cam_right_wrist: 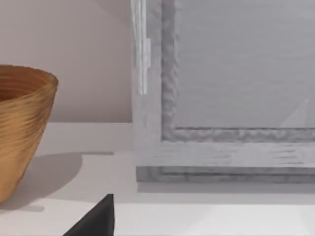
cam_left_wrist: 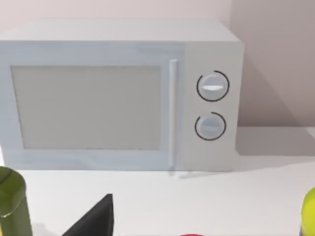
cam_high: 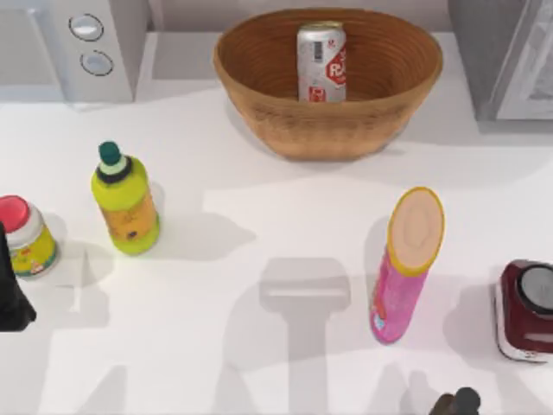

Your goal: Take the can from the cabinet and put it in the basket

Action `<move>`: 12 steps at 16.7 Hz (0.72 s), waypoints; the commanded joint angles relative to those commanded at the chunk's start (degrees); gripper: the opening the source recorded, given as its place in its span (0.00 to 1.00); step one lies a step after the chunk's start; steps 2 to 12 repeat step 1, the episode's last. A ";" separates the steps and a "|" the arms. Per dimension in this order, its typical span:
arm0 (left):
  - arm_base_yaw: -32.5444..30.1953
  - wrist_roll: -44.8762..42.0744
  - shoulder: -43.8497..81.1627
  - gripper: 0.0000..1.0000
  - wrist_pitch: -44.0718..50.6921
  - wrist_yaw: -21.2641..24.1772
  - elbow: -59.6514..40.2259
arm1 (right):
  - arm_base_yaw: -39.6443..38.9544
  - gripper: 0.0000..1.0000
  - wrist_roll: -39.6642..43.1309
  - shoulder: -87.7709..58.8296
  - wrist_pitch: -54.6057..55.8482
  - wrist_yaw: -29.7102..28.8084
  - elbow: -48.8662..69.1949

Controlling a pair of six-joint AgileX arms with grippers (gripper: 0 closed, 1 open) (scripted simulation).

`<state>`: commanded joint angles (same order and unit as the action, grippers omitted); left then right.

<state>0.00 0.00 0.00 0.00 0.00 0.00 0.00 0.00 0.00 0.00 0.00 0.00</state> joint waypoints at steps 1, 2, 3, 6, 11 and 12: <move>0.00 0.00 0.00 1.00 0.00 0.00 0.00 | 0.00 1.00 0.00 0.00 0.00 0.00 0.00; 0.00 0.00 0.00 1.00 0.00 0.00 0.00 | 0.00 1.00 0.00 0.00 0.00 0.00 0.00; 0.00 0.00 0.00 1.00 0.00 0.00 0.00 | 0.00 1.00 0.00 0.00 0.00 0.00 0.00; 0.00 0.00 0.00 1.00 0.00 0.00 0.00 | 0.00 1.00 0.00 0.00 0.00 0.00 0.00; 0.00 0.00 0.00 1.00 0.00 0.00 0.00 | 0.00 1.00 0.00 0.00 0.00 0.00 0.00; 0.00 0.00 0.00 1.00 0.00 0.00 0.00 | 0.00 1.00 0.00 0.00 0.00 0.00 0.00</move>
